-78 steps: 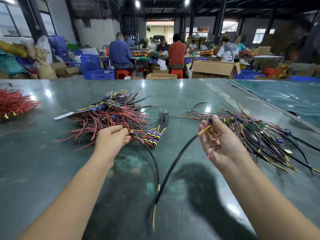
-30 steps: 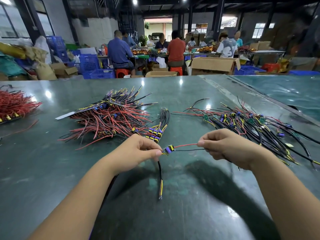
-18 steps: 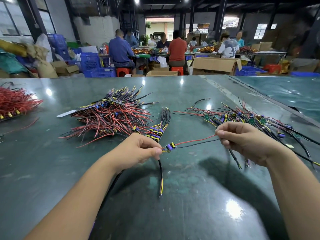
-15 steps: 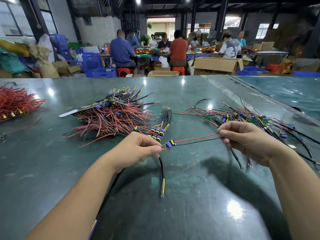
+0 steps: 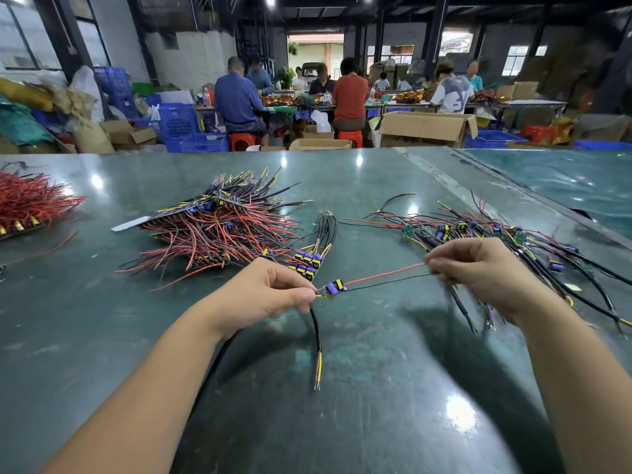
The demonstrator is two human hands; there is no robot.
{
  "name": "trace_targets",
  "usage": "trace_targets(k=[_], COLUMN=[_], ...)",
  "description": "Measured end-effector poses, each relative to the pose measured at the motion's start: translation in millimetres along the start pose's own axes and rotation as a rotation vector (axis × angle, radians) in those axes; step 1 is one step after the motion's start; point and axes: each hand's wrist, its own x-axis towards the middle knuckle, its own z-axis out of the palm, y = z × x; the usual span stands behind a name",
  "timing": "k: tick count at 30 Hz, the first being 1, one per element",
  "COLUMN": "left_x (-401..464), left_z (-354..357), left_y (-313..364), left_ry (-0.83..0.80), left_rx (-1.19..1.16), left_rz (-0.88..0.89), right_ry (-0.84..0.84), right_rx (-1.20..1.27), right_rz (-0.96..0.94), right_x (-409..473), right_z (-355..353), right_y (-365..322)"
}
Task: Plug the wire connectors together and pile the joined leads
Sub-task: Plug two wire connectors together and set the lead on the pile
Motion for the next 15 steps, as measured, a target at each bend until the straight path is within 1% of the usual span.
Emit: trace_targets(k=[2, 3, 5, 6, 9, 10, 12, 13, 15], left_x=[0.1, -0.2, 0.1, 1.1, 7.7, 9.2, 10.8, 11.1, 10.7], left_z=[-2.1, -3.9, -4.4, -2.1, 9.8, 13.0, 16.9, 17.8, 19.1], left_y=[-0.9, -1.2, 0.3, 2.5, 9.1, 11.6, 14.4, 14.9, 15.7], left_ry=[0.04, 0.084, 0.184, 0.227, 0.332, 0.357, 0.375, 0.375, 0.378], left_rx=[0.001, -0.027, -0.131, -0.196, -0.506, -0.616, -0.796, -0.858, -0.913], left_rz=[-0.001, -0.006, -0.021, -0.029, -0.043, -0.045, -0.048, -0.052, -0.071], right_ry=[0.189, 0.238, 0.242, 0.243, 0.297, 0.302, 0.257, 0.212, 0.089], right_rx=[-0.059, -0.027, 0.076, 0.072, -0.06, -0.068, -0.056, -0.035, 0.03], right_rz=[-0.047, -0.056, -0.089, -0.129, -0.322, -0.392, -0.497, -0.513, -0.455], right_x=[5.4, 6.8, 5.2, 3.5, -9.0, -15.5, -27.8, -33.2, -40.5], right_z=[-0.9, -2.7, -1.0, 3.7, 30.0, 40.3, 58.4, 65.8, 76.6], right_y=[4.2, 4.2, -0.6, -4.6, -22.6, -29.8, -39.4, -42.2, -43.8])
